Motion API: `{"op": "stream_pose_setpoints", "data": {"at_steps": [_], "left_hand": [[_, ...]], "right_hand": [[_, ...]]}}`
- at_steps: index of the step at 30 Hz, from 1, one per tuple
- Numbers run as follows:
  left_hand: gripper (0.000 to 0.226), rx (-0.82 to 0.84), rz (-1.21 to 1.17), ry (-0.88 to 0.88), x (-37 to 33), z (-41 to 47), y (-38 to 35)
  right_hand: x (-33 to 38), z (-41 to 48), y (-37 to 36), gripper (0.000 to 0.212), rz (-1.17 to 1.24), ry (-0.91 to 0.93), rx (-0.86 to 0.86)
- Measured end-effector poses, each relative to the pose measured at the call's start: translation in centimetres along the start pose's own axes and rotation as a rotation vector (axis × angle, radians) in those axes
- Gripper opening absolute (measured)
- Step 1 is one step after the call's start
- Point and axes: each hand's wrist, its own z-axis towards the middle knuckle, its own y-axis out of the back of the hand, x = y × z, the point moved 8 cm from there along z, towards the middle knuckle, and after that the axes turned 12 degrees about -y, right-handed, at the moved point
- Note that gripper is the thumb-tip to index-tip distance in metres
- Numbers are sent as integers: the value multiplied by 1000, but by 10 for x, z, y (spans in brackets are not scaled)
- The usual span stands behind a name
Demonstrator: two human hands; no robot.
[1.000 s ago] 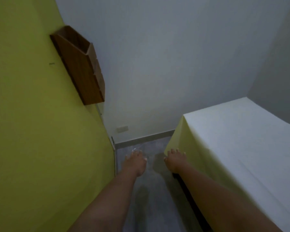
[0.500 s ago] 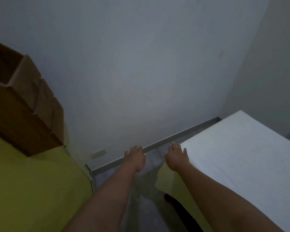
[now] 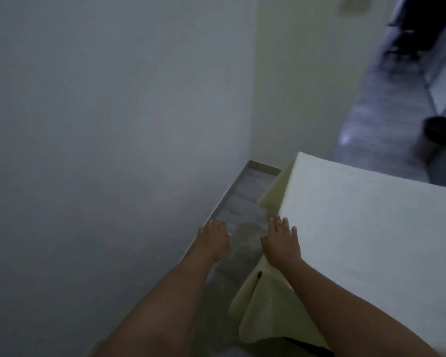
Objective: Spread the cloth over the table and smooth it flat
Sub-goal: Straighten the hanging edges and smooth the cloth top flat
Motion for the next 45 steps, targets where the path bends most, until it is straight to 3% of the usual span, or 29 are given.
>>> {"op": "stream_pose_setpoints", "data": {"at_steps": [5,16,21,25,28,36,39,42,45], "left_hand": [[54,29,91,-305,-35,66,2],[53,-14,272,-849,-125,128,-6],[52,86,367,-1074,-143,128,-24],[53,123,469,-1290,-159,132,-33],[53,150,472,-1424,-166,129,-39],[55,322,430,-1626,-178,91,-53],[55,351,446,-1718,-179,65,-59],[55,416,479,-1787,-169,44,-66],[55,442,492,-1789,-164,40,-67]], "right_hand": [[-16,-6,-11,60,87,-204,-50],[-21,-10,-26,61,172,-397,-197],[-25,-32,-34,67,245,-631,-205],[-7,-62,-49,61,267,-809,-247],[13,-81,-51,56,362,-966,-362],[61,-141,-64,33,677,-1350,-835],[71,-145,-84,23,729,-1508,-787],[74,-133,-98,29,811,-1595,-647],[72,-125,-101,35,938,-1684,-680]]}}
